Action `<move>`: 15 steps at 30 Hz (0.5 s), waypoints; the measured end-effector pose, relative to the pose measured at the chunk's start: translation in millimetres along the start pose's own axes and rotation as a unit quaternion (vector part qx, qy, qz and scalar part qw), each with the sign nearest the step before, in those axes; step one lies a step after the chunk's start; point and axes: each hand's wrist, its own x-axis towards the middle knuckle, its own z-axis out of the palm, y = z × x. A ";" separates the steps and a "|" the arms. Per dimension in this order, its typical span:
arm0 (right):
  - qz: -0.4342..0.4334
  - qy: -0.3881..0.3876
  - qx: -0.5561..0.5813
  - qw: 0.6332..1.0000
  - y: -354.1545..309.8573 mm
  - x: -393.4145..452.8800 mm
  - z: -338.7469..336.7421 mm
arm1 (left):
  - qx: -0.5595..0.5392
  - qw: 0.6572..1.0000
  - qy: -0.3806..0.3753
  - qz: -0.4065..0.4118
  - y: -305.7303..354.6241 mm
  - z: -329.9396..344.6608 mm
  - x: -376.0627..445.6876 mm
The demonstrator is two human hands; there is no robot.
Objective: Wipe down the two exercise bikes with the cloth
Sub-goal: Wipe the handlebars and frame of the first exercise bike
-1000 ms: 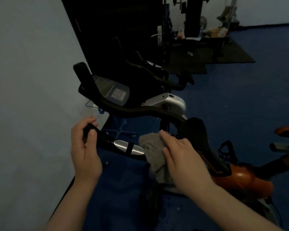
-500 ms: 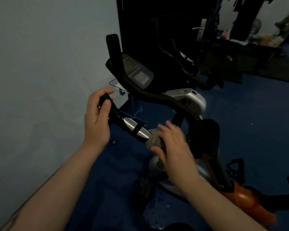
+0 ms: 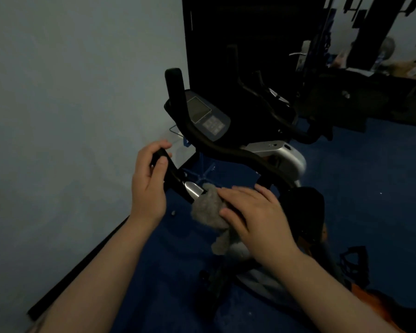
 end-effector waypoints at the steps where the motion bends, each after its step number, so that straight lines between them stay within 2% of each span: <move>1: -0.004 -0.014 -0.005 1.000 -0.7 3.7 3.6 | -0.005 1.000 0.005 -0.004 1.1 2.2 -0.5; 3: 0.023 -0.008 0.002 1.000 -15.8 10.4 18.4 | -0.023 0.999 0.012 -0.020 4.0 4.8 -1.6; 5: 0.083 0.038 -0.031 0.995 -39.5 20.3 36.9 | -0.029 0.999 0.002 -0.029 6.0 2.9 -2.6; 7: 0.099 0.087 -0.072 0.989 -60.9 38.3 47.8 | -0.018 0.999 -0.023 -0.033 7.5 -2.3 -1.6; 11: 0.068 0.026 -0.084 0.994 -62.1 50.9 45.7 | 0.019 0.995 -0.088 -0.033 7.3 -20.3 3.7; 15: 0.120 -0.006 -0.125 0.985 -51.0 29.7 37.4 | 0.026 0.989 -0.145 -0.022 3.5 -34.9 8.1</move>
